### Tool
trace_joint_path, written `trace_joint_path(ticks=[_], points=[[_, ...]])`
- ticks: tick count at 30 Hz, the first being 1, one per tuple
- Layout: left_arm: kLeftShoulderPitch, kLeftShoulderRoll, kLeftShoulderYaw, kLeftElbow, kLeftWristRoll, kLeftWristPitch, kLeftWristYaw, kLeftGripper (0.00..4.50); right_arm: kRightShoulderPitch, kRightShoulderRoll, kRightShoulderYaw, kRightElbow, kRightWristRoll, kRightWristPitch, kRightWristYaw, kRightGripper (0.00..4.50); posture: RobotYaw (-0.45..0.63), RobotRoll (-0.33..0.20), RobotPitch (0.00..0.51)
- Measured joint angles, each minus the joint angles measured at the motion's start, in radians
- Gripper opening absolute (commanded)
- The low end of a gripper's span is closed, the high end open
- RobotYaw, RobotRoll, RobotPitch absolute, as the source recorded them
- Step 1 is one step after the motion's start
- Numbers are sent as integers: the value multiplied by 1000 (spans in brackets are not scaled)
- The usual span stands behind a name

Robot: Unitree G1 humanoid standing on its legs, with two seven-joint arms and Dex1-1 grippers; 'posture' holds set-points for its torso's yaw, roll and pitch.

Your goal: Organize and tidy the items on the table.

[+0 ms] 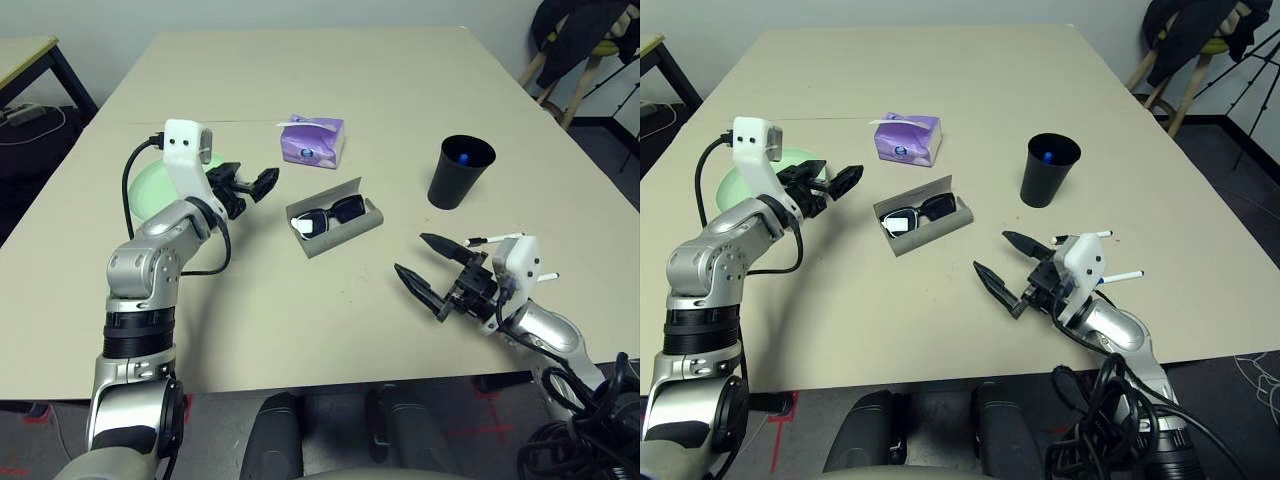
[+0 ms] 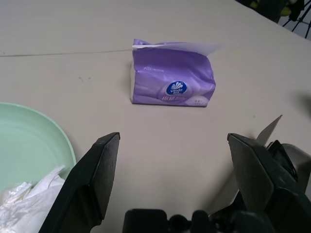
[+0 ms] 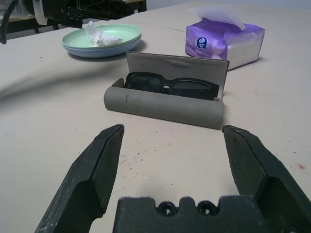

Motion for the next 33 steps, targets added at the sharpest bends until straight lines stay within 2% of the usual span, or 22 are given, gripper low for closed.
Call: trace_joint_path(ticks=[9, 11, 15, 21, 22, 33], points=[[-42, -24, -43, 53, 50, -44, -5, 4500, 31, -16, 0, -5, 10, -2, 0, 4475, 4, 0, 86], [-55, -32, -63, 84, 73, -54, -3, 4128, 33, -19, 0, -6, 10, -2, 0, 4500, 1, 0, 91], [-72, -36, -97, 118, 123, -99, -4, 2781, 34, -23, 0, -7, 10, -6, 0, 4500, -3, 0, 90], [-71, -52, -119, 128, 163, -130, -12, 319, 34, -26, 0, -12, 11, -8, -1, 4500, -6, 0, 92], [-70, -54, -121, 134, 166, -133, -12, 30, 34, -26, 0, -13, 12, -8, -1, 4500, -6, 0, 92], [-28, -94, -148, 157, 210, -166, -14, 30, 35, -29, 0, -35, 18, -7, -5, 4500, -7, 0, 93]])
